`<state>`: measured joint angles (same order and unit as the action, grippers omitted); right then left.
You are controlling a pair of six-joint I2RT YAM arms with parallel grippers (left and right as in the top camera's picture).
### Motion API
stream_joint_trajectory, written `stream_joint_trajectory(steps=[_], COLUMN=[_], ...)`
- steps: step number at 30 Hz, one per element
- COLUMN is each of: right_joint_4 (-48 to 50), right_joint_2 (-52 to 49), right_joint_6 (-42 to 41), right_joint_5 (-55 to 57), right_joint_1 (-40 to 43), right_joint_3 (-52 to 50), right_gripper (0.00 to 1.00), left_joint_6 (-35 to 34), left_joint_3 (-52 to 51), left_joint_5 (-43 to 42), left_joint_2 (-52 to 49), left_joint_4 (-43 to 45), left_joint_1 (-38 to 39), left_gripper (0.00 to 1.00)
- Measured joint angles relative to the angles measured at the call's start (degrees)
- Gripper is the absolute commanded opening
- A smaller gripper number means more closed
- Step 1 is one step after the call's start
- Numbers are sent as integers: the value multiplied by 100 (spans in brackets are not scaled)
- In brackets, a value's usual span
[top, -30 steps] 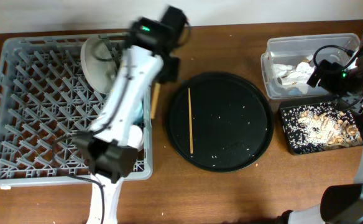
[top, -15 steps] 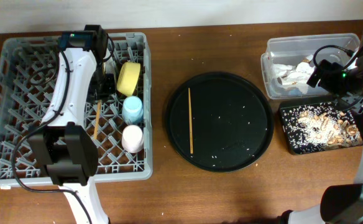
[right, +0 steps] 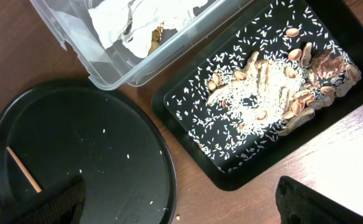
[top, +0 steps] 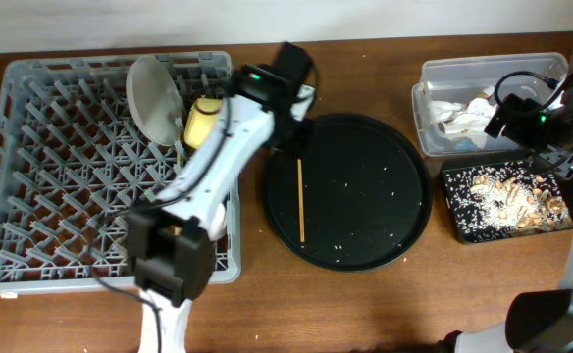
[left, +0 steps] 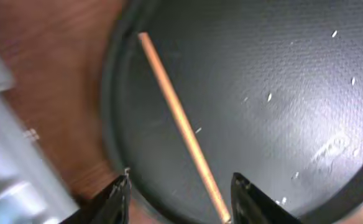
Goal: Sort waste into correct bins and load items into the dishwasher rack
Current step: 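Return the left gripper to the tray and grasp the second chopstick, then place the second chopstick in the rack beside the first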
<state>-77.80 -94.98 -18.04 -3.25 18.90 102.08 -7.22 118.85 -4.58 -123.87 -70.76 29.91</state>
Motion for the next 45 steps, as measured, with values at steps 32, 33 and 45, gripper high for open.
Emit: stream_joint_trajectory(steps=[32,33,45], right_joint_4=[2,-2,-2], right_joint_2=[0,0,0], right_joint_6=[0,2,2], right_joint_5=[20,20,20], right_joint_1=[0,0,0], right_joint_3=[0,0,0], right_gripper=[98,98,98], left_joint_6=[-85,-66,48], left_joint_3=[4216,3987,-337], left_joint_5=[962,1104,2660], left_joint_2=[-994,-772,44], left_joint_4=[-2573,-2575,-1239], left_joint_1=[-815,-890,-1998], left_gripper=[1,1,87])
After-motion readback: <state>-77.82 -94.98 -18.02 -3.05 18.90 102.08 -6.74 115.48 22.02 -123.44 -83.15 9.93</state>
